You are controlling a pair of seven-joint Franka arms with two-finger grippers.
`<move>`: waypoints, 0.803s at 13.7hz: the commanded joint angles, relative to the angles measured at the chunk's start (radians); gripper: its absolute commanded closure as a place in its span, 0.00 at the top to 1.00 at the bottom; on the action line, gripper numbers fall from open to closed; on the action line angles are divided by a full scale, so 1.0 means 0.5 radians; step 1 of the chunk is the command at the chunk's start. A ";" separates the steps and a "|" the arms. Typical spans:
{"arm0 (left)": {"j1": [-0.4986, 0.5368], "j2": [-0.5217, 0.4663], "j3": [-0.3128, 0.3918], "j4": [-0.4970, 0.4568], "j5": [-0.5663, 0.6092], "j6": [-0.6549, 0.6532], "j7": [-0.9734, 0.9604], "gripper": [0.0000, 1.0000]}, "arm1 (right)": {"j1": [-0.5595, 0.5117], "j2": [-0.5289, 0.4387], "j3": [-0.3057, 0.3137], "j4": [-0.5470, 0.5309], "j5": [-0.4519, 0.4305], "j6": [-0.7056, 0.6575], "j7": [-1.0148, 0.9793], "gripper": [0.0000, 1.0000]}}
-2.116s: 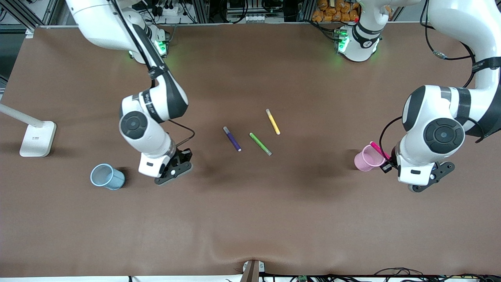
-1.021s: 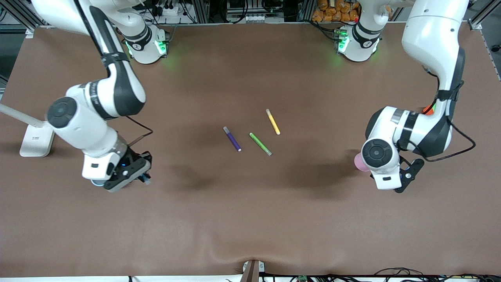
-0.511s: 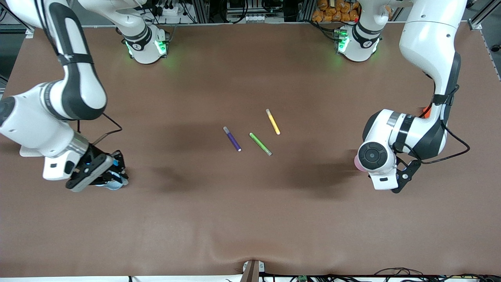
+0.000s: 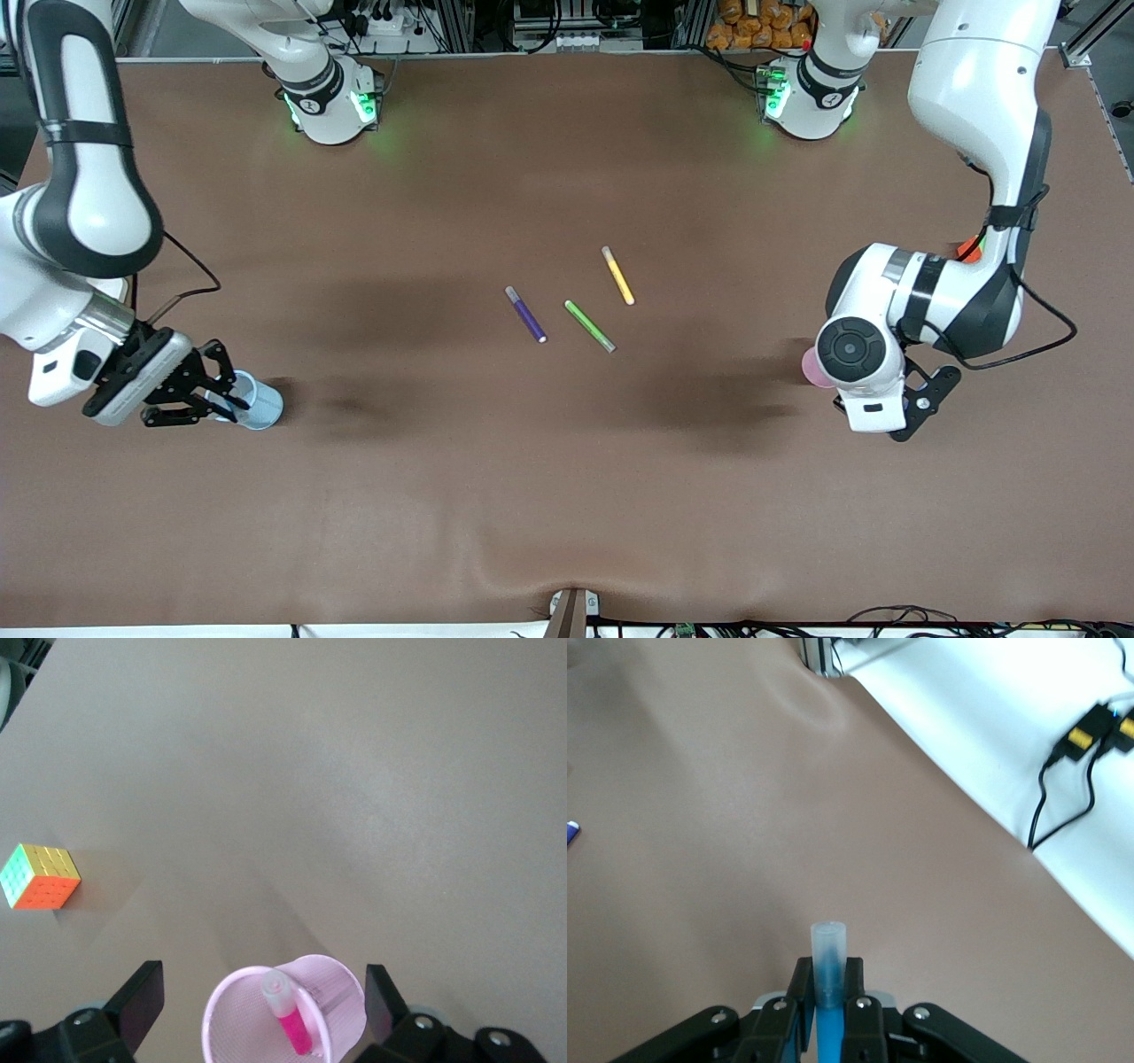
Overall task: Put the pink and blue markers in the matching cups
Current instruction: 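Lower the pink marker into the pink cup while the right gripper carries the blue marker, then open and withdraw the left gripper while the right gripper holds the blue marker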
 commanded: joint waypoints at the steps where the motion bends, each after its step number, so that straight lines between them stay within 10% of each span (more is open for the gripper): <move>1: 0.026 -0.120 -0.014 0.067 -0.176 -0.072 0.266 1.00 | -0.108 -0.028 0.037 -0.043 0.186 -0.034 -0.342 0.00; 11: 0.207 -0.626 -0.005 0.107 -0.762 -0.191 1.315 1.00 | -0.345 0.181 0.040 0.006 0.655 -0.426 -1.382 0.00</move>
